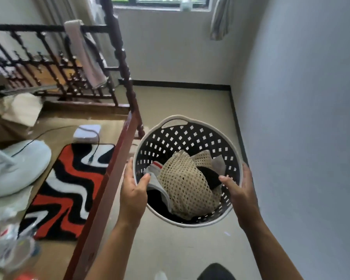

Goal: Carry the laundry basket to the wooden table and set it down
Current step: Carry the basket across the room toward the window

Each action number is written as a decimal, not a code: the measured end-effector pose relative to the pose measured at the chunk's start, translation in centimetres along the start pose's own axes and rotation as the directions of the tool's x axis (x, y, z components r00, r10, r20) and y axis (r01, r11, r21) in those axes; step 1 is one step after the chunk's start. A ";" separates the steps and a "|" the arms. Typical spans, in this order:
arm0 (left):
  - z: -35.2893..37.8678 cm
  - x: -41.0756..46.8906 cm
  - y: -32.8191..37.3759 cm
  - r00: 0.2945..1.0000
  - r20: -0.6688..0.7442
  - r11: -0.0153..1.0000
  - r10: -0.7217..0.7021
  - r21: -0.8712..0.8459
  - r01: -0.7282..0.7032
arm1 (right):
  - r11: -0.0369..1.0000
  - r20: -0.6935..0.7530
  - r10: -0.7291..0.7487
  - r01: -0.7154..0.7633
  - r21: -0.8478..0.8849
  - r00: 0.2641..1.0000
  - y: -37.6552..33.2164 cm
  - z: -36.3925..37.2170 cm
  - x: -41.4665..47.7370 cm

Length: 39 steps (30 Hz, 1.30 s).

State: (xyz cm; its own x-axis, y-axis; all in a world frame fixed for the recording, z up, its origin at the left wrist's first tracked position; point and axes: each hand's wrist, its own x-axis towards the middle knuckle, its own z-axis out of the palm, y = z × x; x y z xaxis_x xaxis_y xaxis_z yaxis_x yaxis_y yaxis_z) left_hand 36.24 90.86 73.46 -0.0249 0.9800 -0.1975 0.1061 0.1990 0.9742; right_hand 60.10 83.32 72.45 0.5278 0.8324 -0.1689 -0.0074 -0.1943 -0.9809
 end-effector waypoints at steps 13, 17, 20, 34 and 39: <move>20.4 23.0 6.5 0.971 0.234 0.989 0.055 0.120 -0.086 | 0.978 -0.184 0.127 -0.092 0.186 0.975 2.2 -4.8 25.0; 25.0 29.4 10.1 0.986 0.165 0.994 0.032 0.100 -0.049 | 0.986 -0.097 0.114 -0.100 0.136 0.989 -1.4 -5.7 34.8; 27.0 34.4 12.1 0.997 0.069 0.996 0.038 0.078 -0.043 | 0.997 -0.046 0.053 -0.050 0.062 0.998 -4.5 -5.4 41.7; 35.5 61.0 14.1 0.990 -0.139 0.999 -0.036 -0.045 0.030 | 0.999 0.180 -0.016 0.022 -0.031 0.984 -9.1 2.3 75.7; 39.3 71.6 17.3 0.992 -0.126 0.999 -0.024 -0.046 0.018 | 0.999 0.175 -0.036 0.039 -0.016 0.984 -12.2 4.2 87.5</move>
State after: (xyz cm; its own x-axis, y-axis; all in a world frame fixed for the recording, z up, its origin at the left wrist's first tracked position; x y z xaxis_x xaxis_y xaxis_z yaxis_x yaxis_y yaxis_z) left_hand 75.38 164.59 71.89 -0.1526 0.9667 -0.2056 0.0596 0.2166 0.9744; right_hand 102.84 160.71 69.19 0.3714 0.9166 -0.1476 0.0269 -0.1696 -0.9851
